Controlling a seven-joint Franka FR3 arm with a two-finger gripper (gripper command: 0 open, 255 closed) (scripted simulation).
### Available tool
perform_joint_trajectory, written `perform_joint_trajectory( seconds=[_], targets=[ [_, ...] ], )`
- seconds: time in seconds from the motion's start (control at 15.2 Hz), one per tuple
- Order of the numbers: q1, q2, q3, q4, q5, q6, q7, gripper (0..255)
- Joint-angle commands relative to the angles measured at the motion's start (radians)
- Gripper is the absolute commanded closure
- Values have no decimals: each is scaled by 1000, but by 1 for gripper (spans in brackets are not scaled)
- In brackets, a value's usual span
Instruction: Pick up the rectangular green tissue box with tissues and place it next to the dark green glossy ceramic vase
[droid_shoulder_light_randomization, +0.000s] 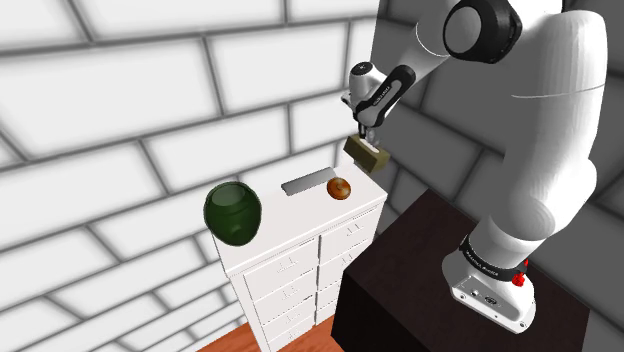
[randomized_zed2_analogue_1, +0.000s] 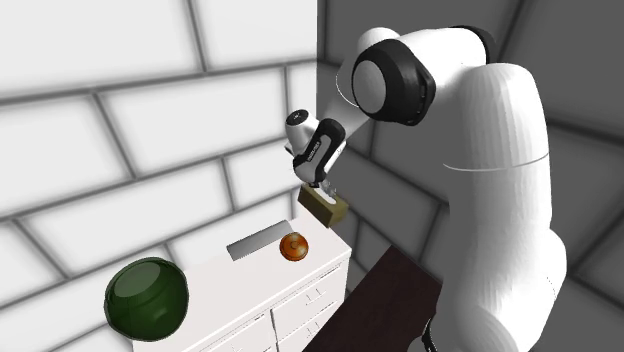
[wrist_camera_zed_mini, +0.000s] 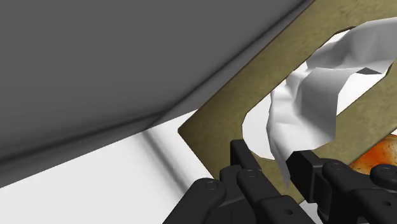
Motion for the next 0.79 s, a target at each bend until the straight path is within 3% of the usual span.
perform_joint_trajectory(
  seconds=[0.0, 0.73],
  targets=[
    [-3, -23, 4, 1, 8, -22, -15, 255],
    [-11, -133, 25, 8, 51, -133, -83, 255]
  ],
)
